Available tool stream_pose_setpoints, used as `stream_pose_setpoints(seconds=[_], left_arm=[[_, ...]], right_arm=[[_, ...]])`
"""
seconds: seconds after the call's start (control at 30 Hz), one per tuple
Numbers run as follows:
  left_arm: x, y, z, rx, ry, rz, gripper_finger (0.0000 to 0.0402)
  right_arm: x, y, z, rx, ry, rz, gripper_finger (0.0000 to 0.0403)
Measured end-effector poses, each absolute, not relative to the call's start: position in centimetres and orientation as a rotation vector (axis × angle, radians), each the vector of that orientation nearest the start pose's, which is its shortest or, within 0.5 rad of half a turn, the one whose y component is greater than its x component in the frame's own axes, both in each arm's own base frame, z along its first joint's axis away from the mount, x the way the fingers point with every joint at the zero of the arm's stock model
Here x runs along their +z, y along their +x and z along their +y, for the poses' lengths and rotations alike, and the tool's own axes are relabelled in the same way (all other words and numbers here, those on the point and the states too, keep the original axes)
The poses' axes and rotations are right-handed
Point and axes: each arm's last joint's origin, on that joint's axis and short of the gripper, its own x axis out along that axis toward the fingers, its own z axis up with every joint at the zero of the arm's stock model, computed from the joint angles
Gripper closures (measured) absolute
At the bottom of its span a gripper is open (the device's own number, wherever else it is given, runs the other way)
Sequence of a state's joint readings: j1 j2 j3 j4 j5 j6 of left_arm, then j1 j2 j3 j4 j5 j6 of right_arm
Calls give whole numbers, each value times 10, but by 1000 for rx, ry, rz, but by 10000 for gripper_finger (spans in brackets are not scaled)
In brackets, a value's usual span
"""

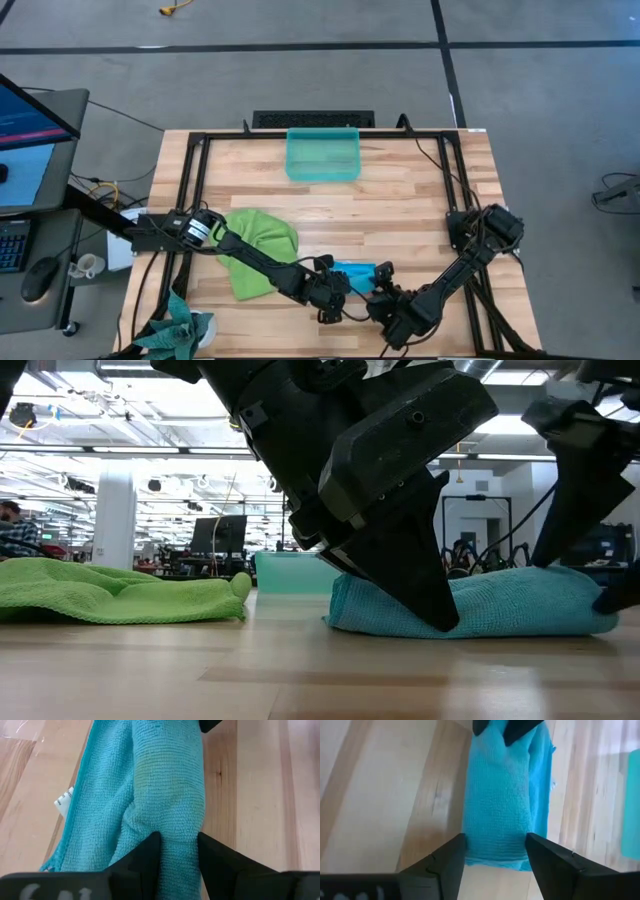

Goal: Roll microfiber towels into tight, uniform cylinder then place into a basket
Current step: Roll the blue microfiber cloth

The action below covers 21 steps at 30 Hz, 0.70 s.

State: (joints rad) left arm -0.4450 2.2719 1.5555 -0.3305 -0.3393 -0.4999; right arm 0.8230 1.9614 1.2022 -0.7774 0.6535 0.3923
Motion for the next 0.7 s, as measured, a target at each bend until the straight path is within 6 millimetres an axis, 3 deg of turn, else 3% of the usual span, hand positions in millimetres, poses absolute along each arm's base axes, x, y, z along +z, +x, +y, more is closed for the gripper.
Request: stream_pose_setpoints(seconds=[0.23,0.5,0.7], left_arm=[[107,421,-190,145,-59,955,281],[111,422,-193,136,-19,968,281],[121,424,-201,129,82,956,281]], right_arm=[[125,249,239,-81,-663,1088,170],[111,247,226,-108,-586,1099,173],[110,256,217,-99,-448,1167,221]])
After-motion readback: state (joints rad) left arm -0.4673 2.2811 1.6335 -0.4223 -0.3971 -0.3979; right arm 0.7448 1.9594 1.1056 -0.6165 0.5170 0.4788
